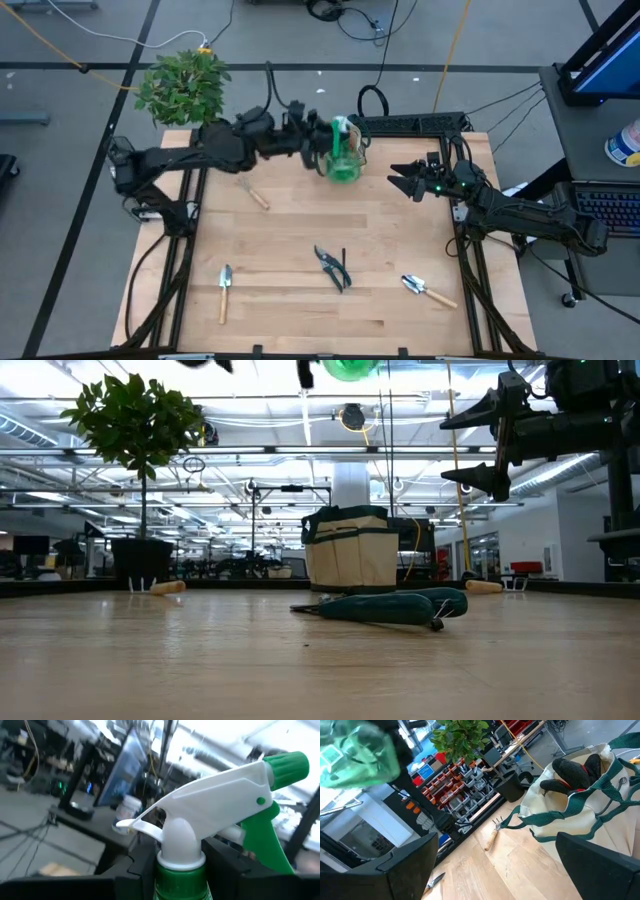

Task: Pick & Place Garden tools in Gardening bag
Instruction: Put the spray bottle into the gardening bag

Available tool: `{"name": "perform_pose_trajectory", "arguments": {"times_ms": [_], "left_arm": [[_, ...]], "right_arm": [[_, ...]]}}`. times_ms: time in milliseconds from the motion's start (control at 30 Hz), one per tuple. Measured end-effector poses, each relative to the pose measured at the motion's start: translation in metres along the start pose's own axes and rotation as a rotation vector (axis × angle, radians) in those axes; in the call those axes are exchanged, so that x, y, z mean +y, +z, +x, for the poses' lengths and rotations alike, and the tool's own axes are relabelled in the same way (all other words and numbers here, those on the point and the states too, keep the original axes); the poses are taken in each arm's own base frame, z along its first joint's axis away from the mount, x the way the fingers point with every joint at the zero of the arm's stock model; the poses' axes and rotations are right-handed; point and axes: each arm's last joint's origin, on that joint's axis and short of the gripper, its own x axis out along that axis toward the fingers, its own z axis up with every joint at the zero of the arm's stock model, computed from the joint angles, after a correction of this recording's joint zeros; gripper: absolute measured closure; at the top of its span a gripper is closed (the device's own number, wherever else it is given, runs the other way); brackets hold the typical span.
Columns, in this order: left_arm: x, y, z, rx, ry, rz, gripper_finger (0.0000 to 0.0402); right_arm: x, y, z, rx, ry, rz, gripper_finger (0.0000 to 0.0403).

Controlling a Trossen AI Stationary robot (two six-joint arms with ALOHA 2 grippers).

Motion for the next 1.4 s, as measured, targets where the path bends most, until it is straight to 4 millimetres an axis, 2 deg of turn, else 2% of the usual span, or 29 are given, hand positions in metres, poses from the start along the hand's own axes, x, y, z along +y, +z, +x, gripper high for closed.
{"name": "perform_pose_trajectory", "arguments": {"times_ms": [233,467,567,667,833,1033,1300,1400], "left_arm": [[0.052,-0.012,0.024,-0.050,0.026,0.018,0.0262],[0.076,-0.012,0.056,-0.060,0.001,0.100,0.0265],[0.085,-0.011,0.062,-0.068,0.008,0.113,0.0259],[0.097,-0.010,0.060,-0.048,0.027,0.112,0.0262],[0.121,-0.015,0.050,0.101,0.078,0.073,0.0269],[0.136,-0.020,0.043,0.210,0.142,0.095,0.0255],[0.154,-0.022,0.031,0.312,0.213,0.107,0.0269],[0.159,-0.020,0.027,0.319,0.231,0.100,0.0255]], "right_arm": [[0.000,0.000,0.000,0.000,0.000,0.000,0.0009],[0.000,0.000,0.000,0.000,0.000,0.000,0.0009],[0.000,0.000,0.000,0.000,0.000,0.000,0.0009],[0.000,0.000,0.000,0.000,0.000,0.000,0.0009],[0.000,0.000,0.000,0.000,0.000,0.000,0.0009],[0.000,0.000,0.000,0.000,0.000,0.000,0.0009],[0.000,0.000,0.000,0.000,0.000,0.000,0.0009],[0.000,0.000,0.000,0.000,0.000,0.000,0.0009]]}}
